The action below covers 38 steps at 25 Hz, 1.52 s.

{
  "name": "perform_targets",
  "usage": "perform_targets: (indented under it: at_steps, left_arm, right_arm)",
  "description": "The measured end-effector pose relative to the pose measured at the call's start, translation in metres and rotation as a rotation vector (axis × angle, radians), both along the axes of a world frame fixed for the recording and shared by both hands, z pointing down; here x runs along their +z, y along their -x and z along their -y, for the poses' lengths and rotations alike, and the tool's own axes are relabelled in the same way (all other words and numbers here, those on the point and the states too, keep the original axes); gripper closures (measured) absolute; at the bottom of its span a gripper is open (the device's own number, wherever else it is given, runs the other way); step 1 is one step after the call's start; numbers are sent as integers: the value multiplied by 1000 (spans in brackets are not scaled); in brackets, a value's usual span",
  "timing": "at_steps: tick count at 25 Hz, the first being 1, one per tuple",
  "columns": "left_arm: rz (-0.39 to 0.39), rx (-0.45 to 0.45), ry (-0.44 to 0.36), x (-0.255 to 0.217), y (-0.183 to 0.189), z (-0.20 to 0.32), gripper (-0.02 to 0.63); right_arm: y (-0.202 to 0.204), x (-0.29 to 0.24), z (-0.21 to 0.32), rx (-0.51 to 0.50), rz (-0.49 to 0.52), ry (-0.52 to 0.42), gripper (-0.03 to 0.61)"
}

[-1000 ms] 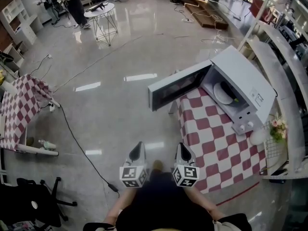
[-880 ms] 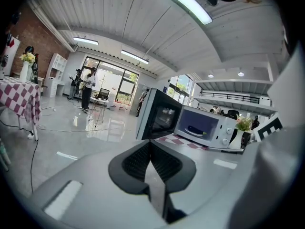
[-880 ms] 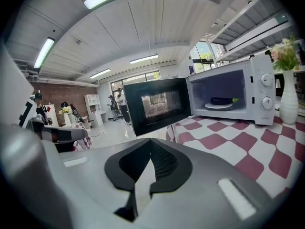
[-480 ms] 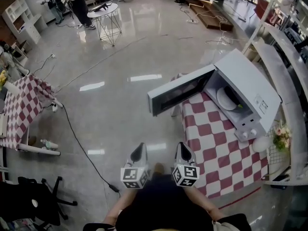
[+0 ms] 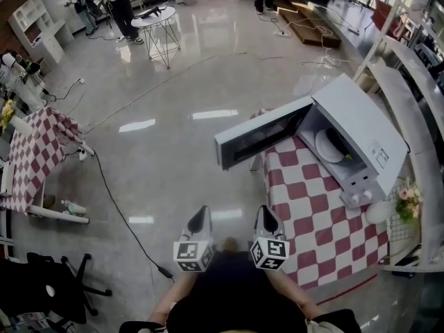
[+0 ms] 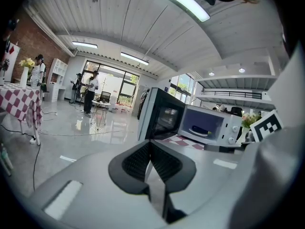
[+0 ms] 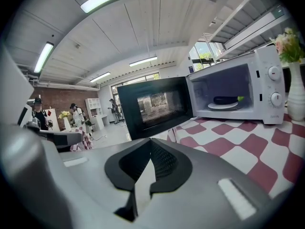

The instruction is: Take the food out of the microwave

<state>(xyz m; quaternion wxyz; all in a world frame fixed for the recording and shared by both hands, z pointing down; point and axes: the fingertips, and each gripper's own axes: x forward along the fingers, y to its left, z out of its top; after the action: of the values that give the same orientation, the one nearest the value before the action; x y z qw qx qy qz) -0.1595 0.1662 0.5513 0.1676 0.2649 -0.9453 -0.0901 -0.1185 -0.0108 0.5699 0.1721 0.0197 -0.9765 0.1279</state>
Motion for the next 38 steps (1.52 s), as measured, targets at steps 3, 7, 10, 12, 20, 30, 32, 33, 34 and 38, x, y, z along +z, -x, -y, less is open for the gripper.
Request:
perform_targets:
  at_steps: [3, 7, 10, 12, 20, 30, 32, 33, 34, 38]
  left_arm:
    - [2, 13, 3, 0, 0, 2, 606]
    - [10, 26, 3, -2, -2, 6, 606]
    - [8, 35, 3, -1, -4, 8, 606]
    - [4, 40, 0, 0, -8, 9, 606]
    - [-8, 55, 1, 2, -17, 11, 606]
    - [-2, 153, -4, -1, -3, 40, 606]
    - [-5, 179, -4, -1, 2, 49, 606]
    - [-6, 195, -3, -1, 4, 54, 606]
    - [-7, 210, -2, 0, 6, 58, 606]
    - [-10, 272, 5, 0, 17, 79, 606]
  right_arm:
    - [-1, -2, 3, 13, 8, 4, 578]
    - [-4, -4, 10, 43, 12, 12, 578]
    - [-7, -5, 8, 51, 15, 17, 577]
    - [-11, -5, 5, 44, 15, 16, 577]
    - [-20, -5, 3, 50, 17, 12, 578]
    - [-15, -7, 19, 119, 21, 11, 578]
    - [-14, -7, 26, 147, 20, 12, 578]
    - [-14, -7, 30, 161, 19, 11, 577]
    - [-15, -6, 33, 175, 19, 10, 577]
    - [-16, -7, 52, 247, 18, 15, 577]
